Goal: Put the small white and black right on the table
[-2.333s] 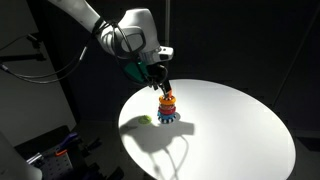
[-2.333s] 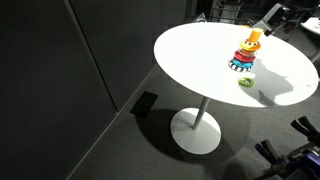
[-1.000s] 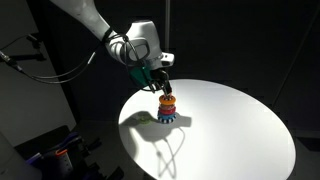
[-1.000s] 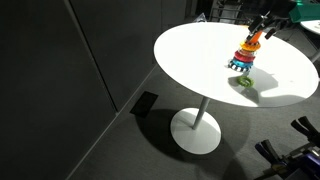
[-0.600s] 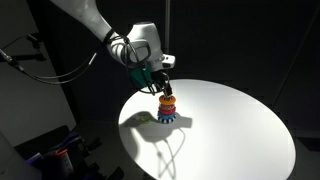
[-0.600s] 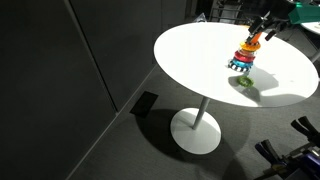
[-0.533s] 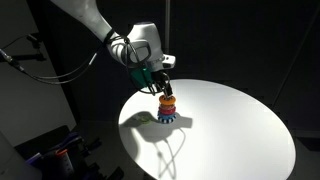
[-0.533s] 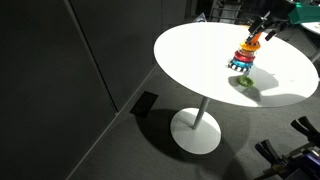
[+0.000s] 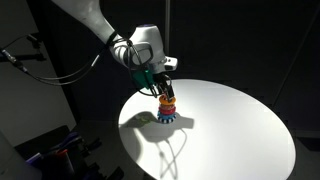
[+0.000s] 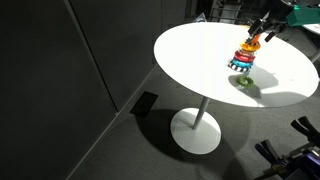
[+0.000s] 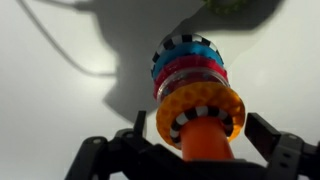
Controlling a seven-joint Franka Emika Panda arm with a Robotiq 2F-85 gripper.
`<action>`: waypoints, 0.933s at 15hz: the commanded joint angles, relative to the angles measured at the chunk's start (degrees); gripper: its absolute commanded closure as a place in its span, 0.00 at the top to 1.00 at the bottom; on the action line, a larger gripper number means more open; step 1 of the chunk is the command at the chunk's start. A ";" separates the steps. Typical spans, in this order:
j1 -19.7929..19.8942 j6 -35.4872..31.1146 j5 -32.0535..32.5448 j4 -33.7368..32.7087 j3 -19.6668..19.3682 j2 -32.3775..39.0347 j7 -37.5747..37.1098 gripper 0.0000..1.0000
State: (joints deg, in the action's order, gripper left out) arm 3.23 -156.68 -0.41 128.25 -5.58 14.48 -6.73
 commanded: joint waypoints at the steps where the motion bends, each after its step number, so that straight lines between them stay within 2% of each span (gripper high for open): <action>1: 0.13 -0.73 -0.09 -1.73 -0.24 1.42 -0.41 0.74; 5: 0.05 -0.64 0.03 -2.28 -0.40 1.83 -0.61 0.40; 9: 0.06 -0.32 0.14 -2.65 -0.55 1.16 -0.69 0.27; 13: 0.06 0.08 0.38 -2.72 -1.00 0.33 -0.91 0.20; 14: 0.08 0.11 0.38 -2.74 -1.10 0.11 -0.89 0.13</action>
State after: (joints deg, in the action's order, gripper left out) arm 3.22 -157.12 -0.41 126.25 -6.22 15.18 -6.82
